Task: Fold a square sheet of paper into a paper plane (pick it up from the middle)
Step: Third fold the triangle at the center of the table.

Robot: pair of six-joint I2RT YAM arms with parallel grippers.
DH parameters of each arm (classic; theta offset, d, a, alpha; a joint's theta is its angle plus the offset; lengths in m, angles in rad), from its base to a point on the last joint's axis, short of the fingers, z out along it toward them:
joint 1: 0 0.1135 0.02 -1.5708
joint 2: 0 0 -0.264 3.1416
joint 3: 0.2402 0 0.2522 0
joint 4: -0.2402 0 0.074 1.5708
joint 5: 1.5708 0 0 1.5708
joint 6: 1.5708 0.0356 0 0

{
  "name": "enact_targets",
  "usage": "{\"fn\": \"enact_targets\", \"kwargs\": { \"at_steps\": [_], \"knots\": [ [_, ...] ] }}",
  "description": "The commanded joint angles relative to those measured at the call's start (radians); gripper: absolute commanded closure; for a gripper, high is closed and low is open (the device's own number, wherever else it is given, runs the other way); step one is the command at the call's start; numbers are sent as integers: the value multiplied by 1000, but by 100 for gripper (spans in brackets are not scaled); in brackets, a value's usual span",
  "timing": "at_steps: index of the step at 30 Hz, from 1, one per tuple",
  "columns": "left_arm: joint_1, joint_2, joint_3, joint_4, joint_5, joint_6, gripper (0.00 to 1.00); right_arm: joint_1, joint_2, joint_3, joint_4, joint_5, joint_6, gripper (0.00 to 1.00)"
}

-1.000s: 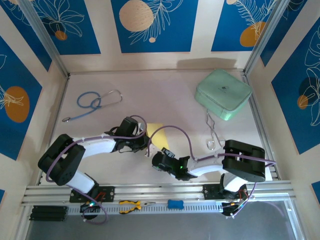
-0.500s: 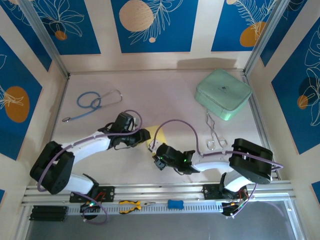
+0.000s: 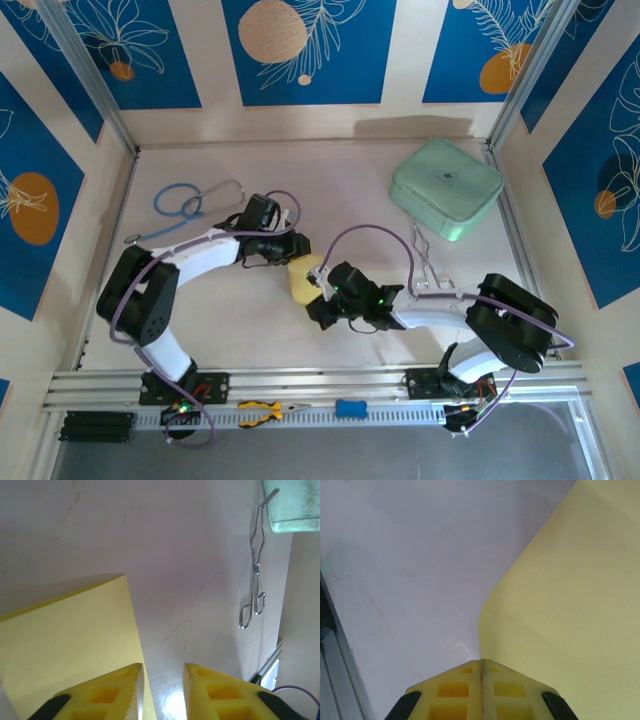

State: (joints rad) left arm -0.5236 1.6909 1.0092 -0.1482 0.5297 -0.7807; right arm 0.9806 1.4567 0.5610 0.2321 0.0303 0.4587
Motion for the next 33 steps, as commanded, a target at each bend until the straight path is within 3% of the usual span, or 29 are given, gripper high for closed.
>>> {"fn": "enact_targets", "kwargs": {
  "at_steps": [1,19,33],
  "knots": [
    [7,69,57,-24,79,58,75,-20,20,19,18,-85,55,97],
    [-2,287,134,-91,106,163,84,-83,67,18,80,-139,171,97],
    [-10,306,147,-110,108,188,86,-161,108,21,74,-187,185,97]
  ]
}}
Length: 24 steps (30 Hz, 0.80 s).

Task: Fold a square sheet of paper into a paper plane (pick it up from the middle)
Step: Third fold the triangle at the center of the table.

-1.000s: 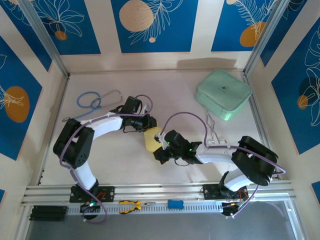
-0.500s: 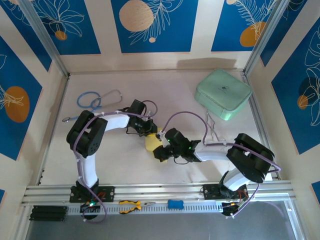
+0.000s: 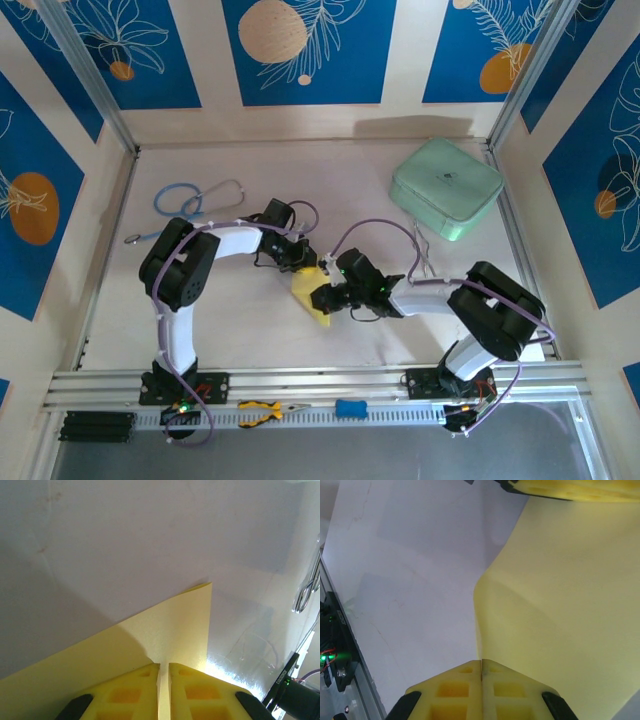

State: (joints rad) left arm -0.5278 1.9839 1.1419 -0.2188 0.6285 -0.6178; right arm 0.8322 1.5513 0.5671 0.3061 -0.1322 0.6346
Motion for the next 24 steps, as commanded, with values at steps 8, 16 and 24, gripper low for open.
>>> {"fn": "enact_targets", "kwargs": {
  "at_steps": [8,16,24],
  "knots": [
    [-6,-1,5,-33,4,19,86,-31,26,13,-18,-1,-17,97],
    [-6,-4,-1,-30,2,14,86,-33,37,28,-51,54,-57,97],
    [-5,-5,-4,-25,3,10,86,-31,42,33,-58,93,-77,97]
  ]
}}
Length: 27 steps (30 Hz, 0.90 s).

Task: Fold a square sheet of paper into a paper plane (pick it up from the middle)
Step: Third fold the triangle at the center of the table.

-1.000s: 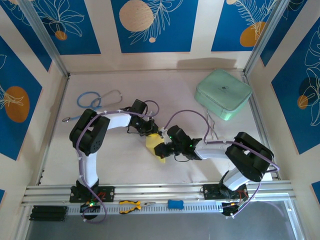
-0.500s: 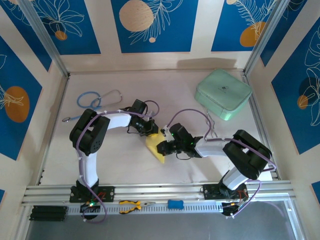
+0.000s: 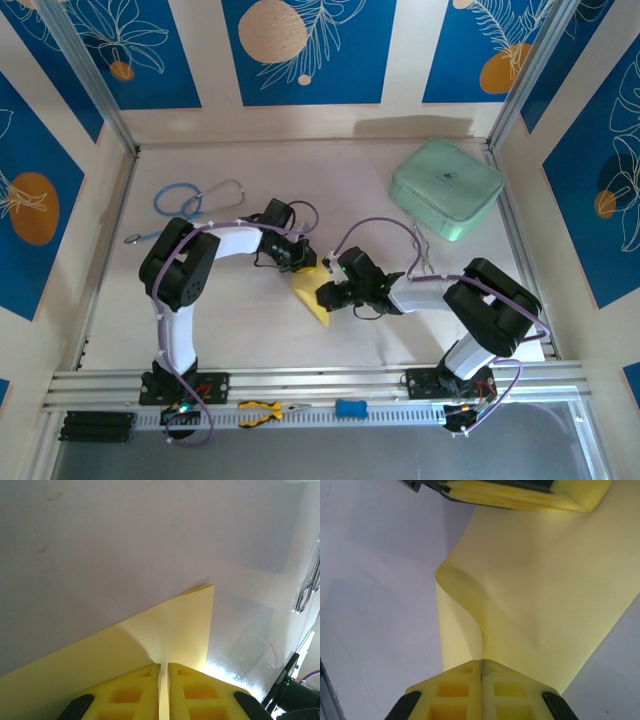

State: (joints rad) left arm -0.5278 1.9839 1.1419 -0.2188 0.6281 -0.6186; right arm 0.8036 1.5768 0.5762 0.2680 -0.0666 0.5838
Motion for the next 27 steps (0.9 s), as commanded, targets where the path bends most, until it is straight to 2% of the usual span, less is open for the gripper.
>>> {"fn": "enact_targets", "kwargs": {
  "at_steps": [1,27],
  "knots": [
    [-5,-5,-4,-24,2,10,86,-3,17,26,-24,27,-32,97],
    [-5,-10,-11,-16,4,5,88,8,39,74,-98,74,-68,97]
  ]
}}
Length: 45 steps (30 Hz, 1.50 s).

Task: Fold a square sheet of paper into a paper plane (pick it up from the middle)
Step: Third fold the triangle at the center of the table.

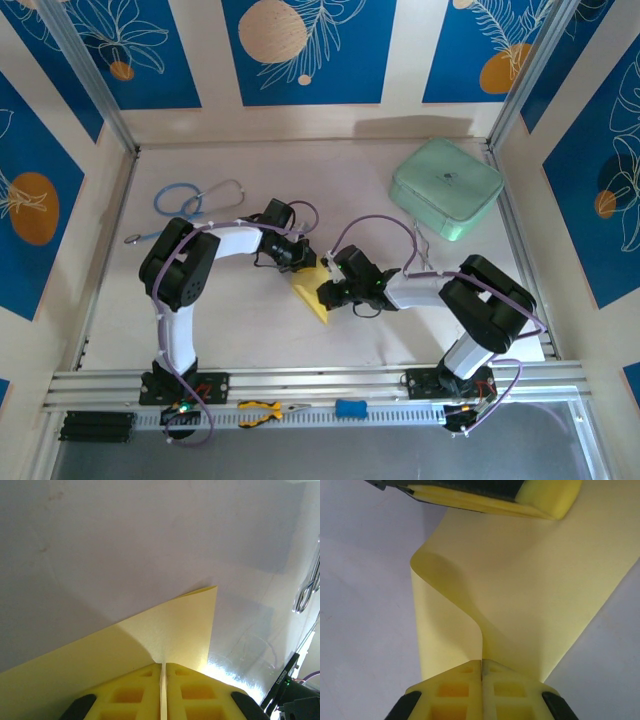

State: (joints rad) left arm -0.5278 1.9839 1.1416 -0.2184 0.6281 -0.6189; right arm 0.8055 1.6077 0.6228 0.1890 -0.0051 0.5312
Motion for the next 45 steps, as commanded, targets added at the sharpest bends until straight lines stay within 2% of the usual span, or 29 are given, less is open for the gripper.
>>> {"fn": "enact_targets", "kwargs": {
  "at_steps": [1,38,45],
  "knots": [
    [-5,-8,-11,-16,4,5,88,6,9,26,-20,17,-16,97],
    [-5,-9,-6,-15,3,-3,88,14,49,26,-43,22,-10,96],
    [-4,-48,12,-20,-57,2,85,18,62,14,-39,25,-13,96]
  ]
}}
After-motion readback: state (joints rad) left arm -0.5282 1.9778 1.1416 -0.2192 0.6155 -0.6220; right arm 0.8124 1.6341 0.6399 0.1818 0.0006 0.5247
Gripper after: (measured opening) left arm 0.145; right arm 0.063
